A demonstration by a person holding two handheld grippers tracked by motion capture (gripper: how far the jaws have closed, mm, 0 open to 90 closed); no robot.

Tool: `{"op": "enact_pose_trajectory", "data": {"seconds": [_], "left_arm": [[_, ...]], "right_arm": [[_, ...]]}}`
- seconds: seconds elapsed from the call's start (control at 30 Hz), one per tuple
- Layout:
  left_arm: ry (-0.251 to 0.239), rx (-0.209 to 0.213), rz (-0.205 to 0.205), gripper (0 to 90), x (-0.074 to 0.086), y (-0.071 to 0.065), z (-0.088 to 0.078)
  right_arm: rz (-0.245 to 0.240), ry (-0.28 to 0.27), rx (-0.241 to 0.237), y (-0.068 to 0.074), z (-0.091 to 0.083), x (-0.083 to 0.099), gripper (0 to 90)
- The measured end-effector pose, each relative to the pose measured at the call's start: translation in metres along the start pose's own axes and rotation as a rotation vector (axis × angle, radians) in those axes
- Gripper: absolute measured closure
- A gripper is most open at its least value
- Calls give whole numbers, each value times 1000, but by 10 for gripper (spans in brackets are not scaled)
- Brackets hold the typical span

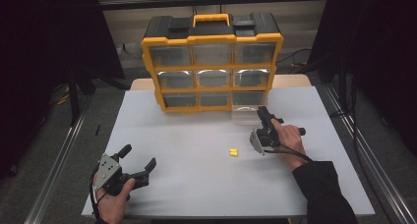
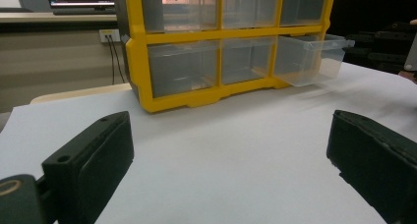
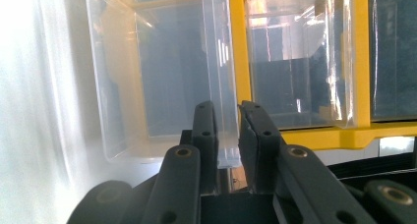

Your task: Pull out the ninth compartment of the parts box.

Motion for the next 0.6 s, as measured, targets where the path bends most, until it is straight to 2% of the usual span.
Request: {"op": "enact_pose_trajectory", "data": {"seconds": [0.37,0.43,0.47,0.5,0.57,0.6], "left_arm": [[0,0,-5,38,0,0,0],[-1,0,-8,38,0,0,0],[1,-3,1,38,0,0,0],[0,-2,0,38,0,0,0],[-1,-1,-8,38,0,0,0],[-1,-1,-7,38,0,0,0]], "right_arm": [[-27,-8,-7,-1,-2,0,789],[-18,-7,-6,-1,-3,0,788],[-36,-12,-6,-2,-3,0,789],[10,0,-10,1,-4,1,788],[-24,-16,-8,-1,-4,1,789],[-14,-12,-8,-1,-5,1,788]]}}
Point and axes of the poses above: each handheld gripper's, and its own axes: z roughly forward along the jaws, x roughly out of its underside, y roughly to its left, the point moved 5 cm from there along z, roughly forward along the jaws, and after that the axes turned 2 degrees about -x, right-handed, at the moved point
